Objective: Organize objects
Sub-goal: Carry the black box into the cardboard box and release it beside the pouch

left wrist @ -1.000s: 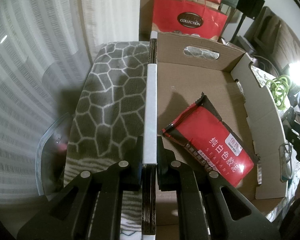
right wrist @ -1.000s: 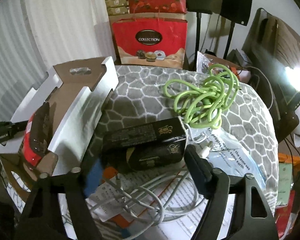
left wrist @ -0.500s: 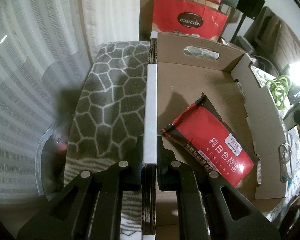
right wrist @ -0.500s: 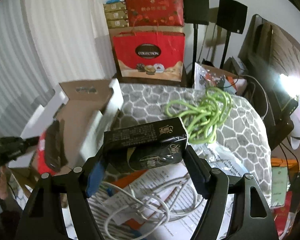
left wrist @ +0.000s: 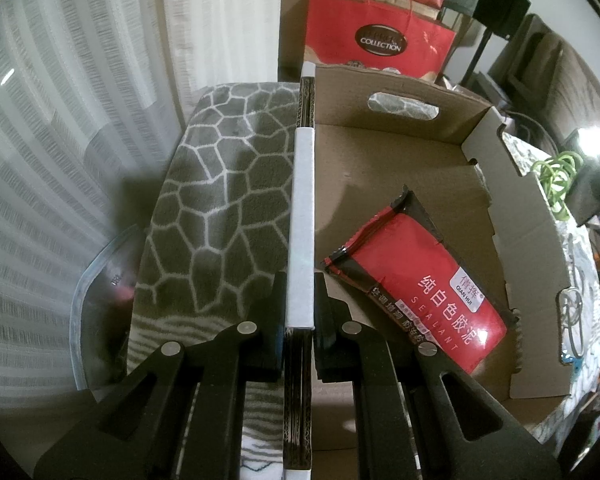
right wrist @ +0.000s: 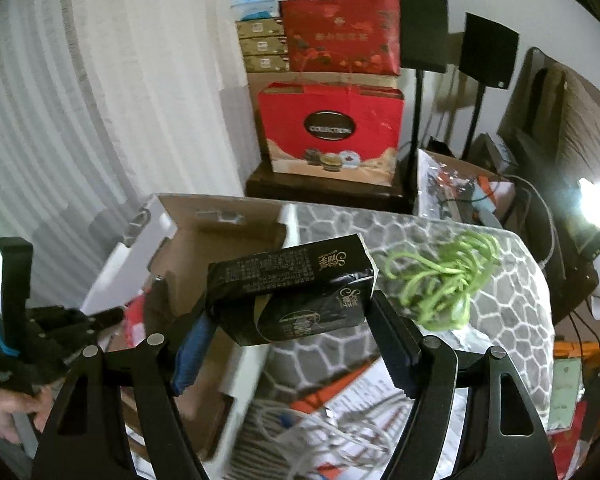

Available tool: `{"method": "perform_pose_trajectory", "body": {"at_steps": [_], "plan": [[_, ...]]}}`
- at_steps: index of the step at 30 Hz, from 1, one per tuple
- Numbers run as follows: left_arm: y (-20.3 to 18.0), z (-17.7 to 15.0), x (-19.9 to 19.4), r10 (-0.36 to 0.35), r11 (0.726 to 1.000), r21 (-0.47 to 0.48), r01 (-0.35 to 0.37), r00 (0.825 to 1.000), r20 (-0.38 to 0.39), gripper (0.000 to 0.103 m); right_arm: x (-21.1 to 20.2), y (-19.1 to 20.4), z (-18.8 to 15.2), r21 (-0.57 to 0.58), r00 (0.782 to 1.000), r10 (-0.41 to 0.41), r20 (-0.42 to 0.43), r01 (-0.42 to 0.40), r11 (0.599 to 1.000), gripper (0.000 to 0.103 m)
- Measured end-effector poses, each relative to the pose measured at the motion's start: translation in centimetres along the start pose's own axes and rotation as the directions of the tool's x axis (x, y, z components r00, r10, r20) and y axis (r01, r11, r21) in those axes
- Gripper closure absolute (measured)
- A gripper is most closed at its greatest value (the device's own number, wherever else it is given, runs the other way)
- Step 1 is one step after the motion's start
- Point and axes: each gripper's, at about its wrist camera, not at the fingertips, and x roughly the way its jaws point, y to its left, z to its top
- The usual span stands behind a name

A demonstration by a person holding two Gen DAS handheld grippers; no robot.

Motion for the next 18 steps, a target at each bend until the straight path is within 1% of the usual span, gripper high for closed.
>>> {"method": "perform_pose_trajectory", "body": {"at_steps": [6, 12, 18], "plan": [[0.0, 0.0, 0.0, 0.000, 1.000, 0.000, 0.000, 1.000, 0.000, 0.093, 1.2, 2.8, 1.1, -0.029, 0.999, 0.043, -0.013, -0.043, 0.999, 0.027], [0.0, 0.0, 0.0, 0.000, 1.000, 0.000, 0.000, 1.000, 0.000, 0.093, 3.3, 5.3, 1.5, -0.047, 0.996, 0.074, -0.042, -0.076, 0.996, 0.027], [0.1, 0.0, 0.0, -0.001, 1.000, -0.001, 0.001, 1.000, 0.000, 0.093, 5.4, 6.7, 1.7, -0.062, 0.995, 0.074, -0.066, -0.078, 0.995, 0.027]]}}
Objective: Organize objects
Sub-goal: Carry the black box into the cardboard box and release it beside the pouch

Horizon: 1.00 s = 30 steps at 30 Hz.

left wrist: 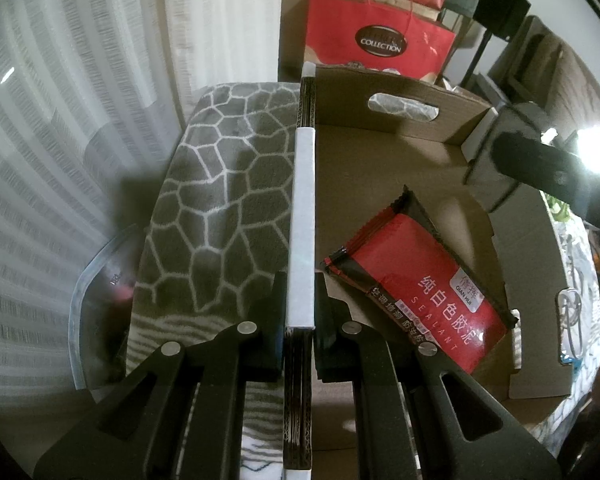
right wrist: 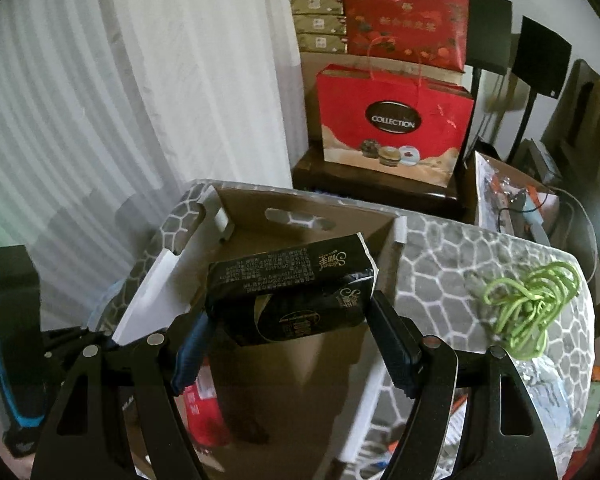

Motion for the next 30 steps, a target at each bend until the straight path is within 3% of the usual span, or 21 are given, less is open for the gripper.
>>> {"method": "perform_pose_trajectory", "body": {"at_steps": [16, 19, 30], "plan": [[0.1, 0.0, 0.0, -0.002, 1.000, -0.001, 0.002, 1.000, 0.000, 0.093, 4.4, 0.8, 0.7, 0.005, 0.998, -0.020, -0.063, 0.020, 1.000, 0.026], [0.1, 0.0, 0.0, -0.002, 1.000, -0.001, 0.002, 1.000, 0.000, 0.093, 4.1, 0.7, 0.6, 0.010, 0.998, -0.022, -0.053, 0.022, 1.000, 0.020], [0.1, 0.0, 0.0, 0.000, 1.000, -0.001, 0.000, 1.000, 0.000, 0.093, 0.9, -0.2, 0.7, 0.035, 1.000, -0.009, -0.002, 0.009, 0.999, 0.019]]}}
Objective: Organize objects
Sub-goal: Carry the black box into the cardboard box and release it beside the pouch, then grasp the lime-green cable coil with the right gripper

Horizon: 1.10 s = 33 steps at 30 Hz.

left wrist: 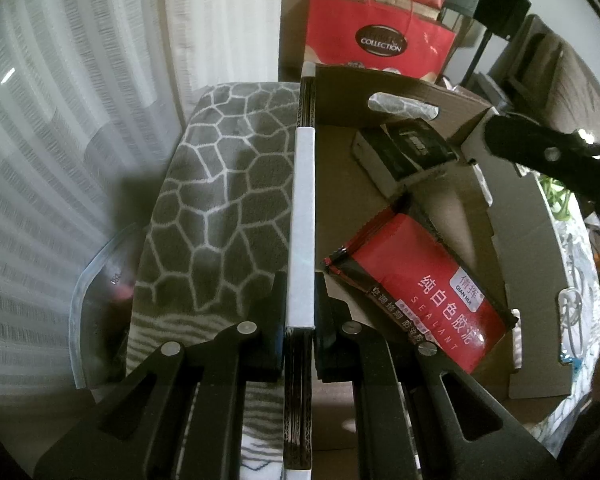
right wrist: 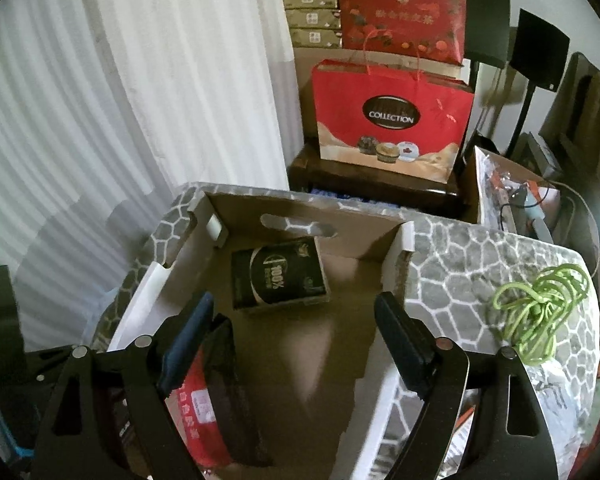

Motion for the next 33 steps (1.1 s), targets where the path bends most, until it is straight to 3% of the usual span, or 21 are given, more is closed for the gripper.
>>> {"method": "perform_pose_trajectory", "body": {"at_steps": [8, 18, 33], "plan": [[0.0, -0.1, 0.1, 0.004, 1.000, 0.001, -0.004, 1.000, -0.001, 0.093, -2.9, -2.0, -0.3, 0.019, 0.999, -0.029, 0.030, 0.029, 0.999, 0.019], [0.0, -0.1, 0.1, 0.005, 1.000, 0.001, -0.005, 1.000, 0.000, 0.093, -5.4, -8.2, -1.4, 0.107, 0.993, -0.112, 0.041, 0.107, 0.988, 0.019], [0.1, -0.1, 0.1, 0.006, 1.000, 0.001, -0.006, 1.000, -0.001, 0.093, -5.7, -16.7, -3.7, 0.267, 0.967, -0.255, 0.008, 0.243, 0.933, 0.015]]}}
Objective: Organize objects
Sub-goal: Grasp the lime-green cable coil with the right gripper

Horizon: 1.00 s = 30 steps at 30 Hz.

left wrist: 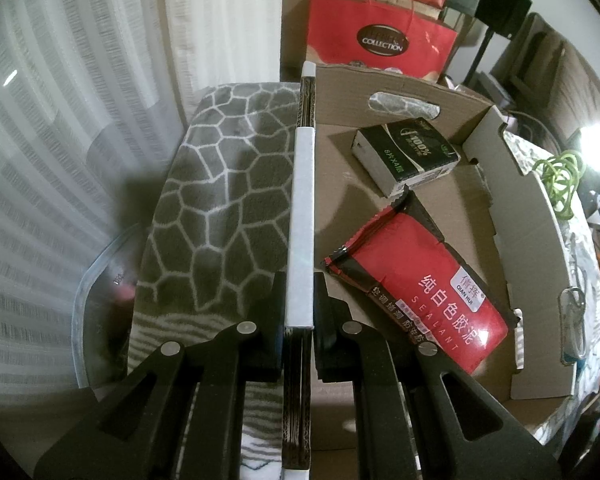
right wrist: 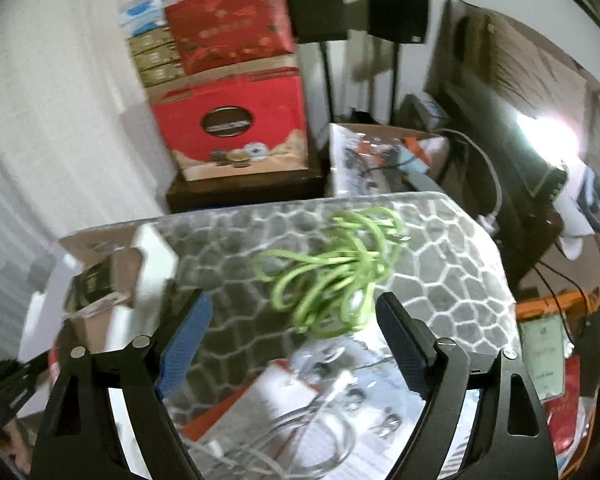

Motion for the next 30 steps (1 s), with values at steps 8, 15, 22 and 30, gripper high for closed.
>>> {"method": "perform_pose_trajectory", "body": {"at_steps": [8, 15, 22, 30], "plan": [[0.0, 0.0, 0.0, 0.001, 1.000, 0.004, -0.001, 1.000, -0.002, 0.093, 2.6, -2.4, 0.3, 0.083, 0.999, -0.040, -0.033, 0.042, 0.996, 0.015], [0.4, -0.2, 0.2, -0.007, 1.000, 0.001, 0.007, 1.000, -0.006, 0.093, 4.8, -3.7, 0.8, 0.137, 0.997, -0.023, -0.073, 0.033, 0.990, 0.015], [0.3, -0.3, 0.2, -0.007, 1.000, 0.000, 0.007, 1.000, -0.013, 0.093, 6.2, -4.3, 1.2, 0.154, 0.994, -0.029, -0.102, 0.045, 0.987, 0.018], [0.1, -0.4, 0.1, -0.002, 1.000, 0.000, 0.002, 1.000, -0.017, 0.093, 7.8, -4.6, 1.2, 0.155, 0.986, -0.028, -0.162, 0.053, 0.986, 0.074]]}}
